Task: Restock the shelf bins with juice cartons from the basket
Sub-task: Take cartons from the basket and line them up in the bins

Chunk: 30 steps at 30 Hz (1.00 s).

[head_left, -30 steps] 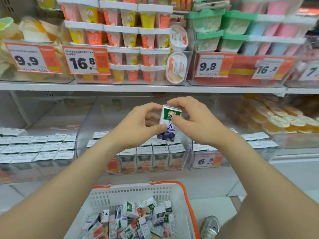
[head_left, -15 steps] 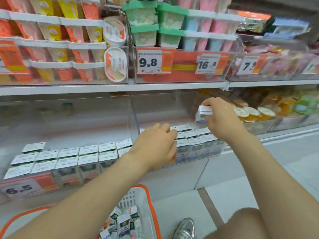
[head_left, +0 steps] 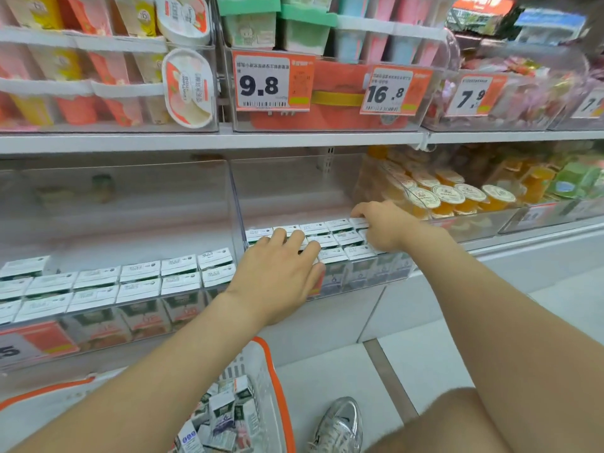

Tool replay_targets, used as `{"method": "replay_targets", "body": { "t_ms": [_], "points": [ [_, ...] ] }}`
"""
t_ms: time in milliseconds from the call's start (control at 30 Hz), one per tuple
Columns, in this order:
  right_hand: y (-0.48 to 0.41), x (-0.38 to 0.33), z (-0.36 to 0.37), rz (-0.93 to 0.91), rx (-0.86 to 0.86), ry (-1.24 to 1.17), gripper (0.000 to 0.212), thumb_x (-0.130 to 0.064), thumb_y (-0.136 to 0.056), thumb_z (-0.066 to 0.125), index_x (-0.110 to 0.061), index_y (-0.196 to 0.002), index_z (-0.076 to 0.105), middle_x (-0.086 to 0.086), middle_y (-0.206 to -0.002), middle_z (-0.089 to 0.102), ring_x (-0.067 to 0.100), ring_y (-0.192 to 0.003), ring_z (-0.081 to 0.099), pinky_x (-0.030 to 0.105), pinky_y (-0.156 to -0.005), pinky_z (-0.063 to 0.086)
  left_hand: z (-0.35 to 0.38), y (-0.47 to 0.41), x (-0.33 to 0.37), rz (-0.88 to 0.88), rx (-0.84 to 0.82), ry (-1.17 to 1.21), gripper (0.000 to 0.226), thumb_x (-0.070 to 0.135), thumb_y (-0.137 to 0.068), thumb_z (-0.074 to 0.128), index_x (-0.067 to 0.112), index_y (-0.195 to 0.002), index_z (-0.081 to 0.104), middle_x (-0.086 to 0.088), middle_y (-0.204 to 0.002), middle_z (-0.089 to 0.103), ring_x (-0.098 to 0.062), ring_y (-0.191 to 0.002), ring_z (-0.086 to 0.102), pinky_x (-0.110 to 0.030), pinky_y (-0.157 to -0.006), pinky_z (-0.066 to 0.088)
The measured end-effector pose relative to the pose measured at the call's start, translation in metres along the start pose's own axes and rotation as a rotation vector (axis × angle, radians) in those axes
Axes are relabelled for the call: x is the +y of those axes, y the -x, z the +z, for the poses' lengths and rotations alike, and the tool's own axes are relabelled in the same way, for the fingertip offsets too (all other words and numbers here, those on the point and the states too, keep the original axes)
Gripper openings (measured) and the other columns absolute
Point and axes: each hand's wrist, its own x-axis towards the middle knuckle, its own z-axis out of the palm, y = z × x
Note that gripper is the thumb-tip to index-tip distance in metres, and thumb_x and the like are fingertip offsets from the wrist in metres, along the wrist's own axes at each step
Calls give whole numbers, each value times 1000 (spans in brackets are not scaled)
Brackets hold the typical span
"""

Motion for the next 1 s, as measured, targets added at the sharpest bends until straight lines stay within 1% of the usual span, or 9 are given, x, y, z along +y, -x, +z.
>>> {"method": "replay_targets", "body": {
  "t_ms": [167,300,367,433,567,667,733,833,1000],
  "points": [
    [15,-15,4,8,131,130,51,-3,-88,50,-14,-137,56,13,-129,63,38,-116,58,49,-101,46,-6,6,0,-31,53,59,44,44,-104,30,16,-113,63,-7,-113,60,-32,-97,53,-45,-90,43],
    [53,-53,-4,-129,299,-54,34,-6,-88,50,-19,-114,68,6,-110,68,30,-103,64,46,-90,54,-12,32,-9,-17,266,296,17,18,-97,55,9,-105,66,-10,-118,60,-33,-101,58,-45,-87,46],
    [82,-83,-5,-258,171,-112,28,-6,-84,49,-20,-91,72,-1,-88,72,24,-86,66,40,-78,56,-17,54,-15,11,414,290,9,9,-90,61,6,-96,69,-12,-113,64,-33,-97,59,-46,-84,45],
    [110,-115,0,-332,-57,-99,26,-7,-85,51,-17,-87,75,-4,-78,70,18,-79,64,33,-72,54,-18,81,-22,23,453,271,8,7,-88,62,7,-93,69,-10,-107,65,-31,-89,59,-44,-78,43],
    [141,-168,43,-415,-439,-16,25,-9,-96,50,-7,-105,74,-1,-75,64,3,-70,63,21,-58,44,0,147,-39,102,238,229,9,11,-89,58,11,-90,67,-4,-90,62,-27,-76,57,-41,-74,42],
    [143,-201,97,-443,-573,48,33,-16,-101,45,0,-119,69,22,-112,70,38,-106,66,43,-86,58,24,196,-54,82,-52,192,14,21,-89,54,15,-90,66,-2,-89,59,-27,-79,56,-41,-80,42],
    [140,-220,131,-453,-660,170,24,-12,-102,46,-1,-103,67,23,-103,66,44,-92,62,47,-78,55,40,222,-63,13,-263,202,16,24,-91,54,18,-95,68,-2,-96,60,-27,-90,57,-40,-83,43],
    [132,-240,172,-442,-660,233,39,-1,-100,47,-20,-69,33,10,-75,44,29,-68,37,40,-62,36,69,253,-71,-95,-516,229,19,26,-98,51,21,-104,69,-1,-103,63,-26,-96,59,-39,-84,46],
    [115,-241,235,-317,-591,260,24,10,-93,51,-10,-80,48,6,-79,45,23,-64,48,34,-53,39,119,299,-74,-332,-737,362,17,17,-98,47,21,-97,64,-3,-99,64,-26,-88,64,-44,-80,58]
  ]
}}
